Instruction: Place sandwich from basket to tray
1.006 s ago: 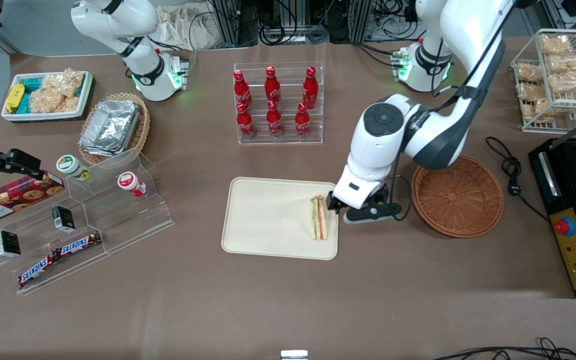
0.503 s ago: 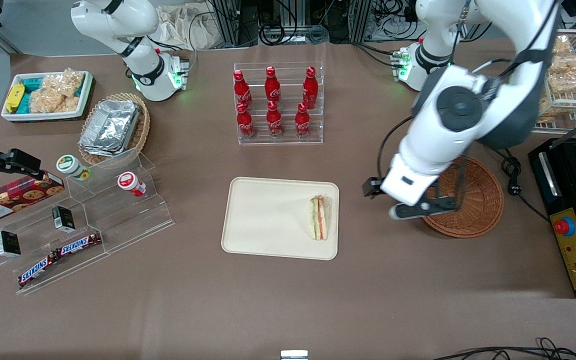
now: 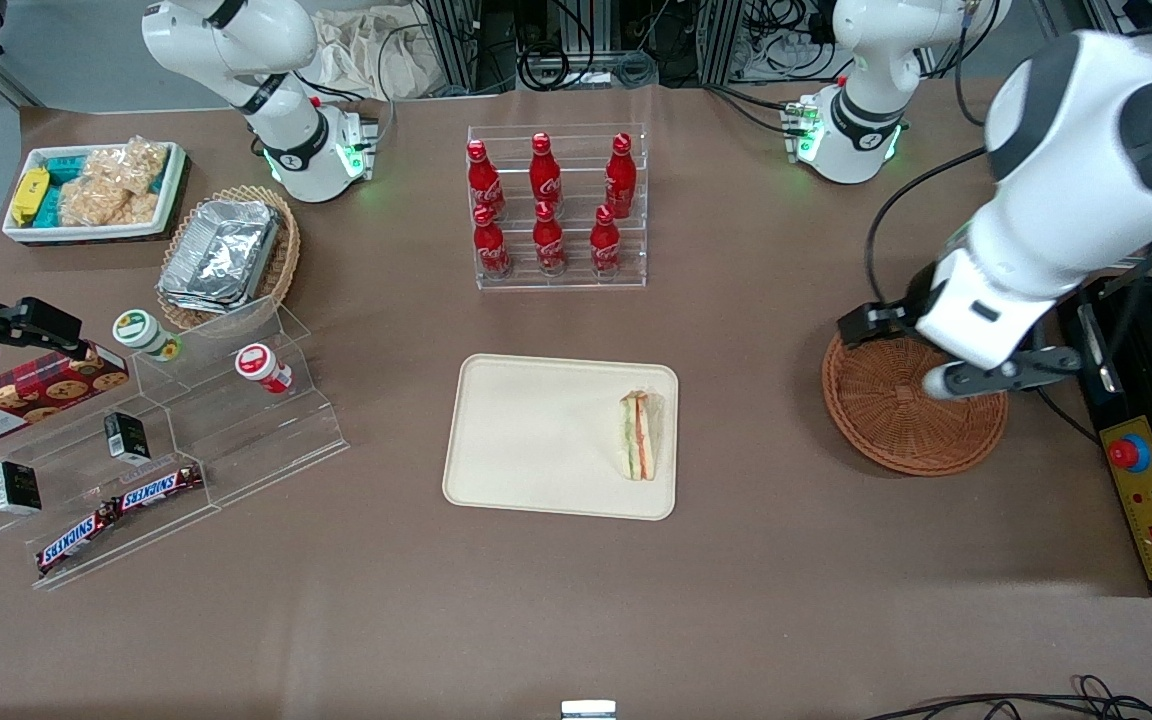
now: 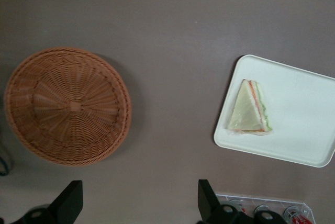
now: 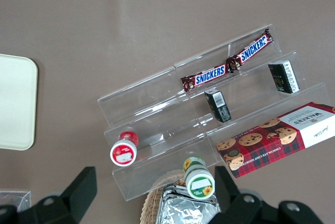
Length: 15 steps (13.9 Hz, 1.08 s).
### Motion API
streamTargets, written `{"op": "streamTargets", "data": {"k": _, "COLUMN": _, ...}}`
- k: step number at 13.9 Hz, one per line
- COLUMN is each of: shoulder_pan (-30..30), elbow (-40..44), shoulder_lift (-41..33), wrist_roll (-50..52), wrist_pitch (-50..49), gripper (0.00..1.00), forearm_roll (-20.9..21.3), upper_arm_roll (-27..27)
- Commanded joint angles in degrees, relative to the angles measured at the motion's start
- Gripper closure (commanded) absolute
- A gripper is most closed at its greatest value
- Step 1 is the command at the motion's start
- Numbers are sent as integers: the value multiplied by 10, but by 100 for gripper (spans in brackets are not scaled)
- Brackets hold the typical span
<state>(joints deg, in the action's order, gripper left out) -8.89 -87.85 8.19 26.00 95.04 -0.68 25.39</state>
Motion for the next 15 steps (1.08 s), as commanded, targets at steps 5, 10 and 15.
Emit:
{"op": "streamTargets", "data": {"k": 5, "shoulder_pan": -37, "elbow": -17, "shoulder_lift": -86, "wrist_roll": -80, "wrist_pitch": -91, "gripper": 1, "forearm_roll": -43, "upper_arm_roll": -37}}
{"op": "streamTargets", "data": {"k": 10, "shoulder_pan": 30, "elbow": -54, "shoulder_lift": -131, "wrist_roll": -80, "wrist_pitch": -91, "gripper": 1, "forearm_roll": -49, "upper_arm_roll": -101}}
{"op": "streamTargets", "data": {"k": 15, "shoulder_pan": 75, "elbow": -69, "shoulder_lift": -157, "wrist_roll": -109, "wrist_pitch": -111, "gripper": 1, "forearm_roll": -43, "upper_arm_roll": -158}}
